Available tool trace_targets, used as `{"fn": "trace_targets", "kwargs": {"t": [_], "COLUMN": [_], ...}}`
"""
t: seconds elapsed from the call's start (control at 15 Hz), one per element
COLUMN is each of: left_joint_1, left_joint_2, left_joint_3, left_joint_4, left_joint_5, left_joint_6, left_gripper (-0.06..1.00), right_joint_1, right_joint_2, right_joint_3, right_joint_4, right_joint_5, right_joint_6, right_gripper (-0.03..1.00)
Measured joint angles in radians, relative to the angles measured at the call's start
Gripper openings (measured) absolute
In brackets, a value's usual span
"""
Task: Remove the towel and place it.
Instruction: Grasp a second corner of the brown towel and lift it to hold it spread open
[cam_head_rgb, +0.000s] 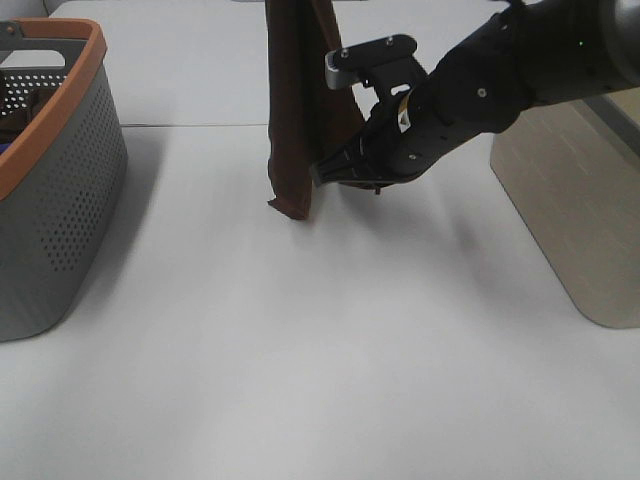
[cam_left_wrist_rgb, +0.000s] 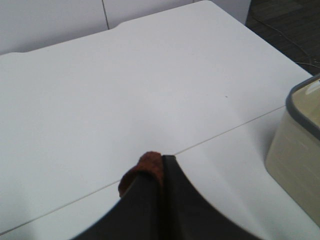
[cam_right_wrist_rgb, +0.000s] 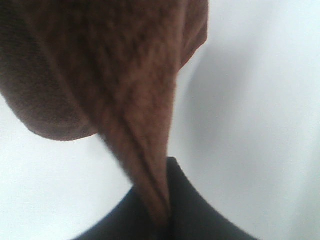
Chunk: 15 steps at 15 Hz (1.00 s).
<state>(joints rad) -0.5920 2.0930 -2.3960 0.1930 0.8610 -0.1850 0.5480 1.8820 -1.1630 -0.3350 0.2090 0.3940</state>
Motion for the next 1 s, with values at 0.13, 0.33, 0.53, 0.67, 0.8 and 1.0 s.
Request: {"fn": "trace_targets", "kwargs": {"t": [0.13,0.33,0.53,0.67,0.8,1.0], "left_joint_1": [0.000,0.000,0.000,0.000,0.000,0.000], "left_joint_2": [0.000,0.000,0.000,0.000,0.000,0.000], "left_joint_3": [0.000,0.000,0.000,0.000,0.000,0.000], "left_joint_4": [0.066,0.129,0.147,0.147,0.171,0.234], "left_joint_5": [-0.001,-0.001,0.022,0.057,0.089,0.124], "left_joint_6": [0.000,0.008,0.161,0.248,0.271,0.175], "left_gripper": [0.00,0.00,0.00,0.00,0.00,0.00], "right_joint_1": [0.000,0.000,0.000,0.000,0.000,0.000], "right_joint_2": [-0.068,-0.122,-0.152,-0.154,-0.154,-0.154], "right_joint_3": [0.000,-0.019,-0.124,-0.208,-0.273,-0.335], "right_joint_4": [-0.070,-0.146,-0.247,-0.332,-0.420,-0.525], "right_joint_5": [0.043,0.103,0.258,0.355,0.443,0.518], "right_joint_6": [0.000,0.005,0.055,0.081,0.119,0.148], "right_gripper": [0.00,0.00,0.00,0.00,0.00,0.00]}}
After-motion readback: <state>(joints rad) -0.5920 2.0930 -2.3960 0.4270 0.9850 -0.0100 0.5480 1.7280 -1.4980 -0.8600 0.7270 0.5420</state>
